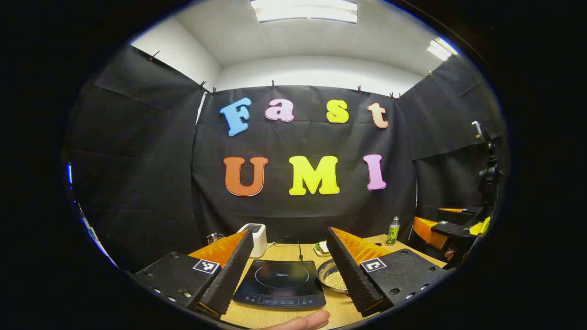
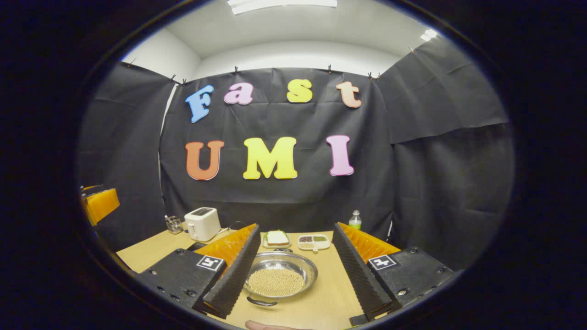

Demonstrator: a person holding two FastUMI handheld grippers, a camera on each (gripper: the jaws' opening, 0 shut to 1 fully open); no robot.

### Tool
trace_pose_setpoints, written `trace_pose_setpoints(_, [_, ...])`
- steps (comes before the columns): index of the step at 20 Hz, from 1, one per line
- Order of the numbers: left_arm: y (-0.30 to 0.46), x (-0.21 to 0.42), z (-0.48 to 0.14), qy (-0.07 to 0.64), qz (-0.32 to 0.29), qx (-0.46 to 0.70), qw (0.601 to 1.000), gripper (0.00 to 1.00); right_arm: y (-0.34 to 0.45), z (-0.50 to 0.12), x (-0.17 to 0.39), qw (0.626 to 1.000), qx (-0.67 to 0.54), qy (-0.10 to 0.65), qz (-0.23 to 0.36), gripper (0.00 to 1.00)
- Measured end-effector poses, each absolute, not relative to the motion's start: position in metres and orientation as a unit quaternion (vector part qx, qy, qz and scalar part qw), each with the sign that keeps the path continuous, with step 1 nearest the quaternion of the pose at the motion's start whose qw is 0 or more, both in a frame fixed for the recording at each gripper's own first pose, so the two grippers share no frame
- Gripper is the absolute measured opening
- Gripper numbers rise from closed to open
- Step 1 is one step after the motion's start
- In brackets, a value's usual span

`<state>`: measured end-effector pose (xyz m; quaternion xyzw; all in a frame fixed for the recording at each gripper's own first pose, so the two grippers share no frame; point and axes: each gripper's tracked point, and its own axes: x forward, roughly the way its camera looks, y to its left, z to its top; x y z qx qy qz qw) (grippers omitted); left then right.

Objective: First push the handle of the pot to place it horizontally, then grasp the pot with both hands and set it on the induction cooktop.

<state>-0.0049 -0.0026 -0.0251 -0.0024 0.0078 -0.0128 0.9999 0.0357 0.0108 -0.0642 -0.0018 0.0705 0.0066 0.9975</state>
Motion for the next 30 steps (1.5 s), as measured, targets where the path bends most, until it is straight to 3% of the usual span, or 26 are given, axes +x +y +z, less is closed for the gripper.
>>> trace_pose_setpoints(3, [-0.002, -0.007, -0.028, 0.007, -0.015, 0.001, 1.000, 0.96, 0.019, -0.089, 0.049, 0.995, -0.002, 0.100, 0.015, 0.87])
trace_pose_setpoints(4, [-0.003, -0.006, -0.029, 0.006, -0.016, 0.001, 1.000, 0.96, 0.021, -0.098, 0.053, 0.993, -0.002, 0.113, 0.018, 0.87])
trace_pose_setpoints(8, [0.000, -0.008, -0.029, 0.005, -0.014, -0.005, 1.000, 0.96, 0.037, -0.149, 0.065, 0.979, 0.029, 0.194, 0.050, 0.62])
trace_pose_setpoints(9, [0.001, -0.009, -0.030, 0.005, -0.014, -0.006, 1.000, 0.96, 0.040, -0.160, 0.066, 0.976, 0.035, 0.209, 0.056, 0.48])
trace_pose_setpoints(12, [0.004, -0.010, -0.030, 0.003, -0.012, -0.004, 1.000, 0.96, 0.041, -0.189, 0.076, 0.969, 0.020, 0.241, 0.058, 0.27])
trace_pose_setpoints(13, [0.005, -0.010, -0.032, 0.003, -0.012, -0.004, 1.000, 0.96, 0.043, -0.200, 0.077, 0.964, 0.020, 0.258, 0.059, 0.07])
trace_pose_setpoints(14, [0.006, -0.010, -0.032, 0.002, -0.011, -0.004, 1.000, 0.96, 0.050, -0.210, 0.076, 0.958, 0.029, 0.277, 0.070, 0.00])
trace_pose_setpoints(15, [0.007, -0.010, -0.032, 0.002, -0.011, -0.003, 1.000, 0.96, 0.055, -0.221, 0.074, 0.952, 0.032, 0.295, 0.075, 0.04])
trace_pose_setpoints(24, [0.017, -0.012, -0.043, 0.009, -0.003, 0.002, 1.000, 0.96, 0.119, -0.285, 0.056, 0.918, 0.021, 0.376, 0.123, 0.00])
trace_pose_setpoints(30, [0.024, -0.011, -0.046, 0.010, 0.001, -0.002, 1.000, 0.96, 0.151, -0.320, 0.047, 0.895, 0.039, 0.420, 0.145, 0.04])
